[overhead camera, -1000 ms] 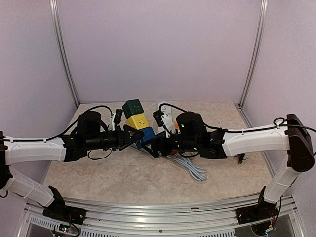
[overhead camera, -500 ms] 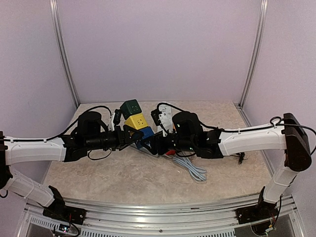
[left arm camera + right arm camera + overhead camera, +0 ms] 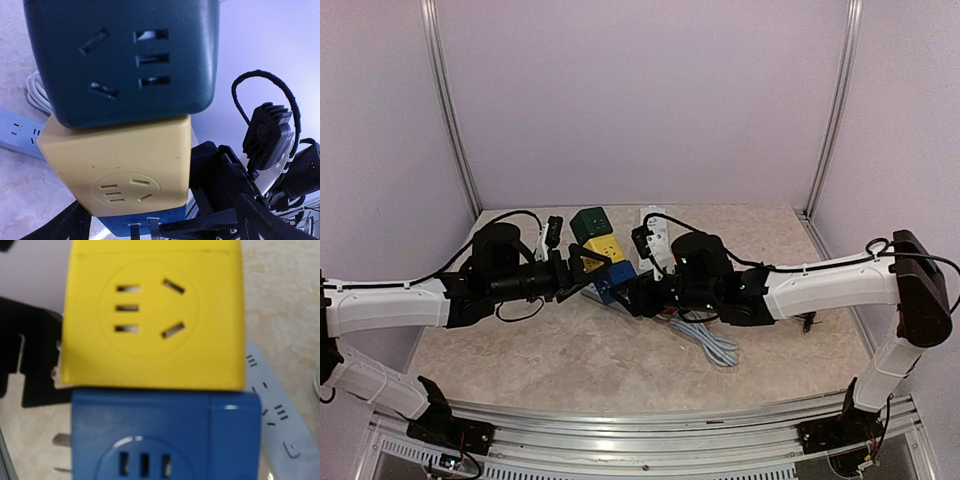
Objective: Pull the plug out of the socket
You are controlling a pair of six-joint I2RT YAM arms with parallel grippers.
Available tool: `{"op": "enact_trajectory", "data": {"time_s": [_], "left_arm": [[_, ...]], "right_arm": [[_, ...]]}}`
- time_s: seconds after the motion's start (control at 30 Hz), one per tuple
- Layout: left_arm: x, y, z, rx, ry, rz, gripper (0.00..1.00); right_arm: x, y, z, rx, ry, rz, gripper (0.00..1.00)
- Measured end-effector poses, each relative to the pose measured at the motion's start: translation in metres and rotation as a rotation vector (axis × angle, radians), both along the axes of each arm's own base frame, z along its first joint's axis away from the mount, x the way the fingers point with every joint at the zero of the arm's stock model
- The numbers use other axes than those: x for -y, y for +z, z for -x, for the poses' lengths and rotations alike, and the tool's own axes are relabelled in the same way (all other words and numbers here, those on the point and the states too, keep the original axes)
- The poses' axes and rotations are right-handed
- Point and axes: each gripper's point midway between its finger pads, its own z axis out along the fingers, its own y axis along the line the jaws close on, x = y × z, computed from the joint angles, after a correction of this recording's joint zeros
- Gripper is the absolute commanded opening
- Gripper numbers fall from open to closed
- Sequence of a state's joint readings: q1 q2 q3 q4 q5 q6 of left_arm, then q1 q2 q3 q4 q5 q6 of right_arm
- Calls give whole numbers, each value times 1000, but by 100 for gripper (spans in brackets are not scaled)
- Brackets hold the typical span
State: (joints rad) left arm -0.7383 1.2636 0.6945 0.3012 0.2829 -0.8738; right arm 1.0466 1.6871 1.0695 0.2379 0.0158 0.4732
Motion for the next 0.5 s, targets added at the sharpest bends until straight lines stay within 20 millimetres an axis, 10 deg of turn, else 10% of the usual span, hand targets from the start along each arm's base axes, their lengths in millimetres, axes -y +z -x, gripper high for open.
{"op": "enact_trajectory", "data": {"time_s": [0.5], "left_arm": [[-22, 29, -13, 37, 64, 87, 99]], "right_arm": [[15, -16, 9, 6, 13, 44, 0]]}}
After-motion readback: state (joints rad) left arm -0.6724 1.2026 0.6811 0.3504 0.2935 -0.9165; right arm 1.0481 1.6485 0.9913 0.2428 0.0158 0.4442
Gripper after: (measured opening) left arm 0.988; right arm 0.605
